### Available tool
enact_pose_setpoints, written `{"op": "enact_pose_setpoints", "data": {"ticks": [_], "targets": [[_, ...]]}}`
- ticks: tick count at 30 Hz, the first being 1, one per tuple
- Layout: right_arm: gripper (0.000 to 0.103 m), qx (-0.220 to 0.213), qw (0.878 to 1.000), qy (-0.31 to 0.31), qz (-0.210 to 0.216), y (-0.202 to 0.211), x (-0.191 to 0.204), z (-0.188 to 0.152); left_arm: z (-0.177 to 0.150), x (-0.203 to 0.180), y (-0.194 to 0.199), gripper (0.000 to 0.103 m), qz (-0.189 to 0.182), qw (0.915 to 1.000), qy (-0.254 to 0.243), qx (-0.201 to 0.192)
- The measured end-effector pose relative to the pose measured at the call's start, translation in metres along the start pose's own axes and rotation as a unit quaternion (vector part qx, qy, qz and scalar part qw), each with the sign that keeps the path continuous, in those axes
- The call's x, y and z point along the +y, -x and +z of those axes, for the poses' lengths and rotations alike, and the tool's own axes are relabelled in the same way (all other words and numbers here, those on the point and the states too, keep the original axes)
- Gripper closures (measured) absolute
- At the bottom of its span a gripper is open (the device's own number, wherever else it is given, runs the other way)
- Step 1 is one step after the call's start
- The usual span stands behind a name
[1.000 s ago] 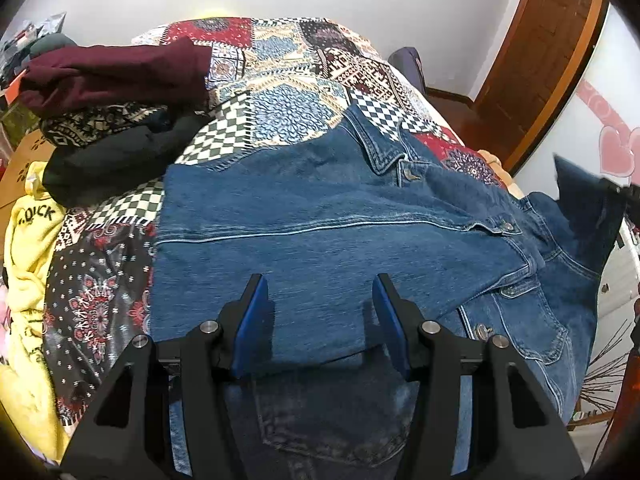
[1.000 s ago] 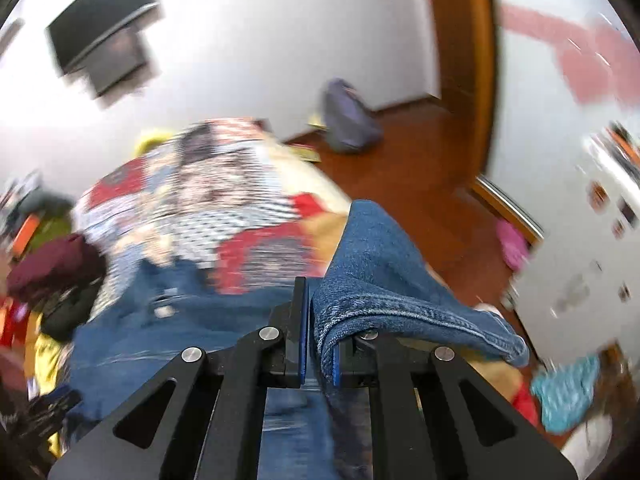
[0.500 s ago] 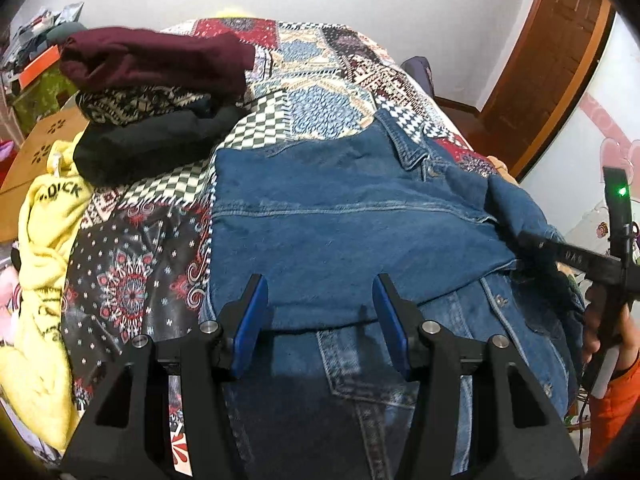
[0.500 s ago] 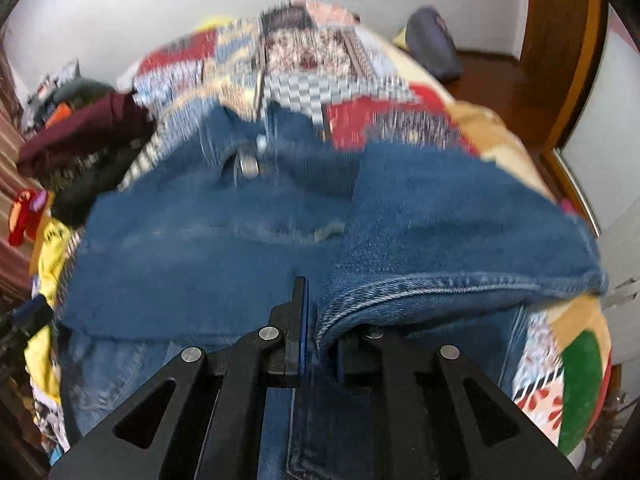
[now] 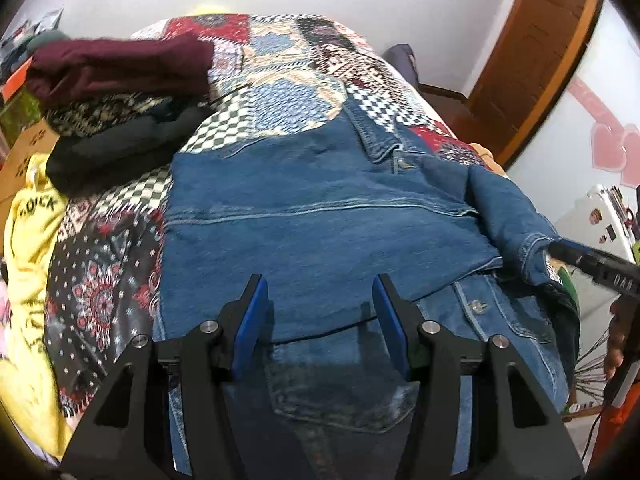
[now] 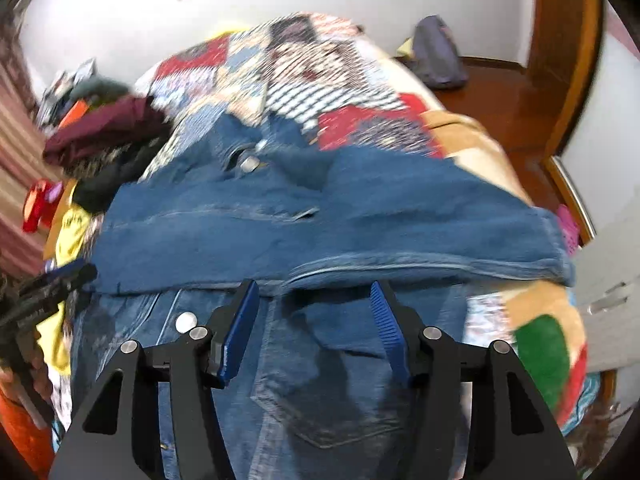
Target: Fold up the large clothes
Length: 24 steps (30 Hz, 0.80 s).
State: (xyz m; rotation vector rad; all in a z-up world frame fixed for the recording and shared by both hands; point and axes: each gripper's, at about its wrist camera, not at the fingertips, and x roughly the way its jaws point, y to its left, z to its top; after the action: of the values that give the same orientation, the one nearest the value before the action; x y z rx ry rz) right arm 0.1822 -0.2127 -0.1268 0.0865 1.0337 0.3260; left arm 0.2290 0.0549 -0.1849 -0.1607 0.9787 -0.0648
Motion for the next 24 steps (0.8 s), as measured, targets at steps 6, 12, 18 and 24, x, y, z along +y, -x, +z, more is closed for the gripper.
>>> {"op": "enact_pose_setpoints", "data": {"ticks": [6, 12, 18, 24], "targets": [[0.032, -0.041, 0.991, -0.126, -0.019, 0.012, -0.063, 0.004, 0.009, -0.022, 0.000, 0.049, 0.008, 0.9995, -0.030, -0.008], [0.032, -0.019, 0.967, -0.251, -0.028, -0.014, -0.128, -0.001, 0.017, -0.032, -0.006, 0.049, 0.000, 0.9995, -0.033, -0.001], [0.032, 0.013, 0.949, -0.315, 0.007, -0.050, -0.155, 0.002, 0.019, -0.034, -0.016, 0.049, 0.017, 0.9990, -0.041, 0.007], [0.034, -0.011, 0.930, -0.366, 0.019, -0.061, -0.165, 0.001, 0.021, -0.025, -0.018, 0.049, 0.026, 0.9994, -0.023, 0.008]]}}
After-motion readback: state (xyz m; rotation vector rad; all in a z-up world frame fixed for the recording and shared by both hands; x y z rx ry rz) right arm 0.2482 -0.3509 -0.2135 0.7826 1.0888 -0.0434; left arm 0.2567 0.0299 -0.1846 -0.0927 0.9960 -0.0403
